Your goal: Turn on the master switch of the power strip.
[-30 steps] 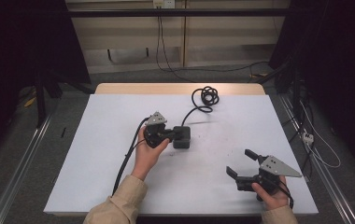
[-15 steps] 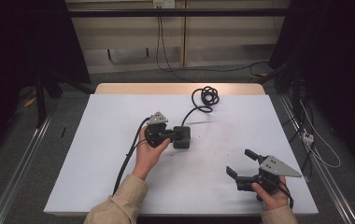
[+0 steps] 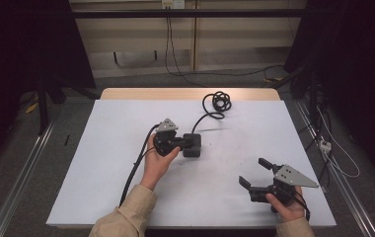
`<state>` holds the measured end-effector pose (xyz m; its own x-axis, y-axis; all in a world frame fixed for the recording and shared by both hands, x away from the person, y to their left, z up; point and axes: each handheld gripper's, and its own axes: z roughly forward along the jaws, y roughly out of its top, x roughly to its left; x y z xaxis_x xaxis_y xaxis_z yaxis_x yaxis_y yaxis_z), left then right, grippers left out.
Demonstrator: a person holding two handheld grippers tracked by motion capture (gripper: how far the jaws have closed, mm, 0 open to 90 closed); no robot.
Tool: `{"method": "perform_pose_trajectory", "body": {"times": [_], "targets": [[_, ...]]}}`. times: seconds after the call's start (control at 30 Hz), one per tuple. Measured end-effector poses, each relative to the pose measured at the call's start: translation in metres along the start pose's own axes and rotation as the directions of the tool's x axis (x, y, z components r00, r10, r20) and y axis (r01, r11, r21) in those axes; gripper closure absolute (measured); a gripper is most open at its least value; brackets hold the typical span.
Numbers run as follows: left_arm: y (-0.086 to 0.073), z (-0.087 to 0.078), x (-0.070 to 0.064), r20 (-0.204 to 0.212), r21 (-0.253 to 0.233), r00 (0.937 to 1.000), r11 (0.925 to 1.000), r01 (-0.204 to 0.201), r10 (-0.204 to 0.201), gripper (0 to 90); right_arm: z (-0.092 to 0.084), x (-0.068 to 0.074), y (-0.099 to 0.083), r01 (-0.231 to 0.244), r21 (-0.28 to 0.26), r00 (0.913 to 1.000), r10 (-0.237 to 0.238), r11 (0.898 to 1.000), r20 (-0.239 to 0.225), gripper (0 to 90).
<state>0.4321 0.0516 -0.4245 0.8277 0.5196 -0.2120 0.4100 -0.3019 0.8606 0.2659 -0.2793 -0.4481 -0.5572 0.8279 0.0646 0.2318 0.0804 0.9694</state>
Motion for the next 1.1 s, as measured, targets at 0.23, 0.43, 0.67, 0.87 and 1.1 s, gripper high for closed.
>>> {"method": "perform_pose_trajectory", "body": {"times": [0.23, 0.43, 0.67, 0.87, 1.1], "targets": [[-0.0006, 0.0006, 0.0005, -0.008, 0.006, 1.0000, 1.0000, -0.005, 0.005, 90.0, -0.0001, 0.0001, 0.0001, 0.001, 0.000, 1.0000, -0.001, 1.000, 0.000, 4.0], [-0.0006, 0.0012, 0.0003, -0.009, 0.001, 1.0000, 1.0000, -0.003, 0.003, 90.0, -0.0001, 0.0002, 0.0000, 0.000, 0.000, 1.0000, 0.000, 1.000, 0.000, 4.0], [-0.0009, 0.0018, 0.0001, -0.015, 0.000, 0.9998, 1.0000, -0.008, 0.008, 90.0, -0.0002, 0.0002, -0.0001, 0.000, 0.000, 1.0000, 0.000, 1.000, 0.000, 4.0], [-0.0013, 0.0024, -0.0002, -0.018, -0.001, 0.9998, 0.9999, -0.013, 0.013, 90.0, -0.0002, 0.0003, -0.0002, 0.000, 0.000, 1.0000, 0.000, 1.000, 0.000, 4.0], [-0.0009, 0.0029, -0.0019, -0.027, 0.008, 0.9989, 0.9993, -0.038, 0.038, 90.0, -0.0001, 0.0010, -0.0003, 0.001, 0.003, 1.0000, -0.001, 1.000, -0.001, 4.0]]}}
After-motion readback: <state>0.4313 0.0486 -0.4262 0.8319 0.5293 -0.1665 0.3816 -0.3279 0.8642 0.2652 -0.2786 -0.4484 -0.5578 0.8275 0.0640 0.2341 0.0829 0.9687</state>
